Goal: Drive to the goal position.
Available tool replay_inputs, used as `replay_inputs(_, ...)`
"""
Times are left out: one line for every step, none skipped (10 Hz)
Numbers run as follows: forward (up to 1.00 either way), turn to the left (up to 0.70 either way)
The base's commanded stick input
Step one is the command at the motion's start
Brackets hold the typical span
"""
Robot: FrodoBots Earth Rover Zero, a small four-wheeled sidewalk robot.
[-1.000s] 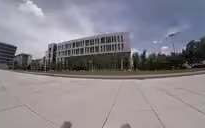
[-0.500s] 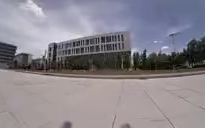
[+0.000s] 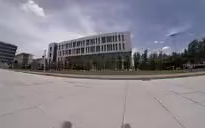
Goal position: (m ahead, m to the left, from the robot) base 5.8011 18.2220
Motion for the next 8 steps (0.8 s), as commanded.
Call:
replay_inputs(0.7, 0.0)
replay_inputs(0.7, 0.0)
replay_inputs(0.7, 0.0)
replay_inputs(0.7, 0.35)
replay_inputs(0.7, 0.35)
replay_inputs(0.7, 0.35)
replay_inputs(0.7, 0.35)
replay_inputs(0.7, 0.35)
